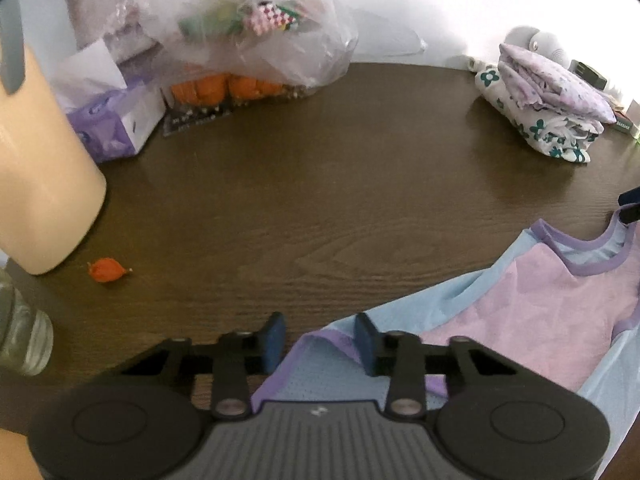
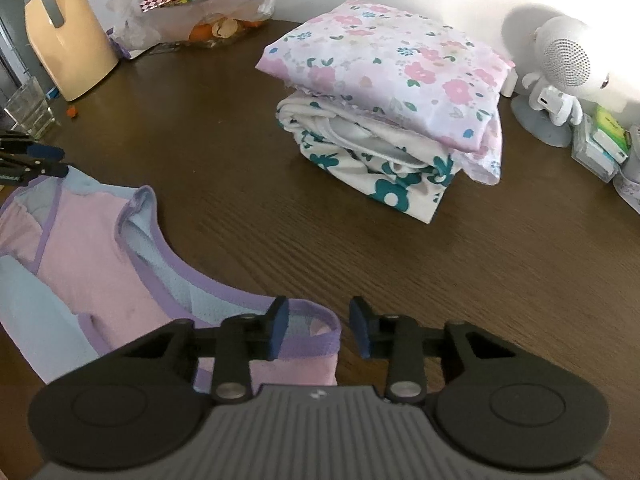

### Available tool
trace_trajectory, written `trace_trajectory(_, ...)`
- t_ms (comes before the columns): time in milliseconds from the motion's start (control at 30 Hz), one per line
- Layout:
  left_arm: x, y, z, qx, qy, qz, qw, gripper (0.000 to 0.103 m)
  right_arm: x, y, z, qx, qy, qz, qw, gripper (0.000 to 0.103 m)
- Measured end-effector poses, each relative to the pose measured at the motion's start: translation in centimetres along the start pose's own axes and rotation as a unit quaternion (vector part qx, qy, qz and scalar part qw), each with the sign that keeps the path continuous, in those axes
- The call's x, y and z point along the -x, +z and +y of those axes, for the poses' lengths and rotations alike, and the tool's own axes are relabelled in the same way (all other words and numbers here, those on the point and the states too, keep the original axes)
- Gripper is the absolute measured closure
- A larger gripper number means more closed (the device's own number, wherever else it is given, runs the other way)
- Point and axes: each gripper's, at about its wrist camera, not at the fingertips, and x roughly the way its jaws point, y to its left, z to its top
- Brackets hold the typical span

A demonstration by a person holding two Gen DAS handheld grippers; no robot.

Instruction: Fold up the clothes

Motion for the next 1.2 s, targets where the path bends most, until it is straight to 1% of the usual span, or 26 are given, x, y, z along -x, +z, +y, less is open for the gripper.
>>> trace_trajectory(200,-0.1,0.0,0.2,-0.002,-0.015,0.0,0.9999,0.075,-0.4,0.0,0.1,0.002,0.001,0.005,1.0,0.073)
trace_trajectory(267,-0.2,0.0,0.2,-0.003,-0.017,0.0,0.9998,0.075,-0.5,0.1,0.2,0.004,0.003,0.007,1.0,0.079)
trace_trajectory(333,-0.2,0.0,0.2,-0.004,-0.019,0.0,0.9998,0.077,-0.6,0.1,0.4,0.007,0.003,0.009,1.0,0.08)
trace_trajectory(367,-0.1,0.0,0.1,-0.005,-0.022,-0.001,0.9998,0.091,-0.6,0.1,0.5,0.009,0.003,0.01,1.0,0.082)
trace_trajectory(400,-0.1,0.0,-0.1,-0.006,-0.024,-0.001,0.9997,0.1,-0.7,0.1,0.6,0.011,0.003,0.01,1.0,0.086)
trace_trajectory(433,-0.1,-0.1,-0.3,-0.01,-0.021,-0.006,0.9997,0.1,-0.7,0.1,0.6,0.01,0.003,0.01,1.0,0.093)
trace_trajectory(500,0.1,-0.3,-0.8,-0.017,-0.012,-0.018,0.9996,0.101,-0.7,0.0,0.7,0.014,0.0,0.009,1.0,0.098)
trace_trajectory(600,1.1,-0.7,-1.3,-0.022,0.006,-0.039,0.999,0.101,0.0,-0.1,1.2,0.024,-0.003,-0.004,1.0,0.099)
trace_trajectory(700,4.0,-1.6,-2.4,-0.044,0.036,-0.08,0.9952,0.101,1.8,-0.4,1.9,0.048,-0.008,-0.032,0.998,0.1)
trace_trajectory(767,6.7,-3.1,-3.7,-0.066,0.058,-0.108,0.9903,0.101,3.6,-1.0,2.6,0.067,-0.006,-0.056,0.996,0.1)
trace_trajectory(833,9.3,-5.2,-5.3,-0.081,0.073,-0.13,0.9855,0.101,5.7,-2.3,3.7,0.101,-0.004,-0.08,0.992,0.1)
trace_trajectory(867,10.5,-6.5,-6.1,-0.087,0.074,-0.138,0.9838,0.101,6.7,-3.4,4.4,0.121,-0.007,-0.088,0.989,0.1)
trace_trajectory(900,11.5,-8.0,-6.7,-0.087,0.068,-0.143,0.9835,0.101,7.6,-4.4,5.1,0.141,-0.01,-0.096,0.985,0.1)
trace_trajectory(933,12.3,-9.4,-7.4,-0.086,0.06,-0.147,0.9835,0.101,7.8,-5.4,5.4,0.15,-0.011,-0.094,0.984,0.1)
trace_trajectory(1000,12.9,-12.0,-8.2,-0.075,0.048,-0.144,0.9856,0.101,8.1,-7.3,6.0,0.168,-0.015,-0.089,0.982,0.1)
trace_trajectory(1067,12.2,-14.1,-9.4,-0.066,0.041,-0.125,0.9891,0.101,8.4,-9.1,6.6,0.186,-0.018,-0.084,0.979,0.1)
trace_trajectory(1133,11.4,-15.6,-9.9,-0.049,0.034,-0.113,0.9919,0.101,7.4,-10.5,6.7,0.185,-0.023,-0.069,0.98,0.099)
trace_trajectory(1200,11.0,-16.3,-9.8,-0.028,0.028,-0.112,0.9929,0.101,6.6,-11.3,6.8,0.185,-0.028,-0.063,0.98,0.099)
